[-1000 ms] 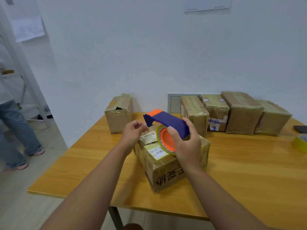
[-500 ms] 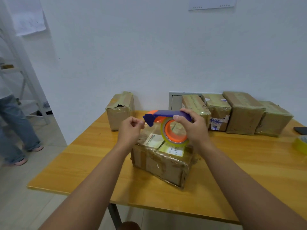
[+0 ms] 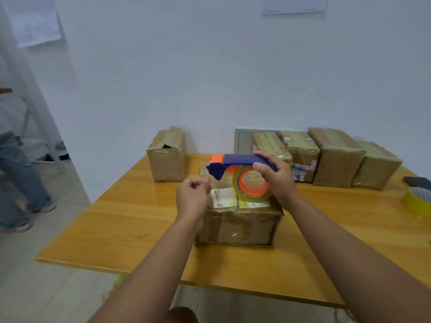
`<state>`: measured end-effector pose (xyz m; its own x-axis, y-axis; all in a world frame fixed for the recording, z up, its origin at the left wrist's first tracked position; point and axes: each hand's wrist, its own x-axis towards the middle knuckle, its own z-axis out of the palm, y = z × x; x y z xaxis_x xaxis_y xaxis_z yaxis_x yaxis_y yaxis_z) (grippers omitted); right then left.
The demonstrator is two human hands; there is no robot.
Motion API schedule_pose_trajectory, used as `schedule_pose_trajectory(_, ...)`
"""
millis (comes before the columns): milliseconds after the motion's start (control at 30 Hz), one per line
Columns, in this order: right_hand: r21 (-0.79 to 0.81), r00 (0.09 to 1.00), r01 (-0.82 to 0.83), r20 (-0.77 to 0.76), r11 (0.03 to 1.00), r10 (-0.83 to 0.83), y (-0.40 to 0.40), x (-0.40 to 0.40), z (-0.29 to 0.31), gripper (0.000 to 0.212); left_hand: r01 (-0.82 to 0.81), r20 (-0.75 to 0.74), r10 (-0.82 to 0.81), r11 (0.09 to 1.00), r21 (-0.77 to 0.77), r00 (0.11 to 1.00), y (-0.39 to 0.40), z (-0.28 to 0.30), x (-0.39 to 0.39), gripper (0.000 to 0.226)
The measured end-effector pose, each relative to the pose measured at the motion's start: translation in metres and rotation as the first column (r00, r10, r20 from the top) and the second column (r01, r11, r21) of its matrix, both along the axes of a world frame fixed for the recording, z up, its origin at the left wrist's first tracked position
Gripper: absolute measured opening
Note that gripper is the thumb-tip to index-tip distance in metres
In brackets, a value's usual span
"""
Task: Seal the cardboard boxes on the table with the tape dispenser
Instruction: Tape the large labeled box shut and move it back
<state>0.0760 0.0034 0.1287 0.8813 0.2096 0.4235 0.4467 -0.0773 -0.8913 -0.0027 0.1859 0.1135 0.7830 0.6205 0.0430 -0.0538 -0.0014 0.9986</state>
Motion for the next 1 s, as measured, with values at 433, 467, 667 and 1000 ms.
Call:
schedule_pose_trajectory(433, -0.238, 0.986, -0.133, 0.064, 0.962, 0.152, -0.034, -0.024, 0.043, 0.051, 0.155, -0.138, -0.15, 0.988, 0.026, 0.979, 0.046, 0.025, -0.022, 0.014)
schedule_pose_trajectory(467, -0.217, 0.99, -0.117, 0.057, 0.969, 0.133, -0.043, -0.023, 0.044, 0.048, 0.132, -0.138, -0.131, 0.991, 0.002, 0.982, 0.052, 0.024, -0.025, 0.016)
schedule_pose_trajectory(667, -0.126, 0.992, -0.124, 0.013, 0.984, 0.127, -0.077, -0.018, 0.037, 0.05, 0.195, -0.18, -0.202, 0.979, -0.053, 0.963, 0.044, 0.021, -0.036, 0.018)
schedule_pose_trajectory(1000, -0.166, 0.992, -0.122, 0.023, 0.979, 0.128, -0.089, -0.024, 0.019, 0.043, 0.163, -0.235, -0.127, 0.976, 0.141, 0.964, 0.035, 0.004, -0.042, 0.02)
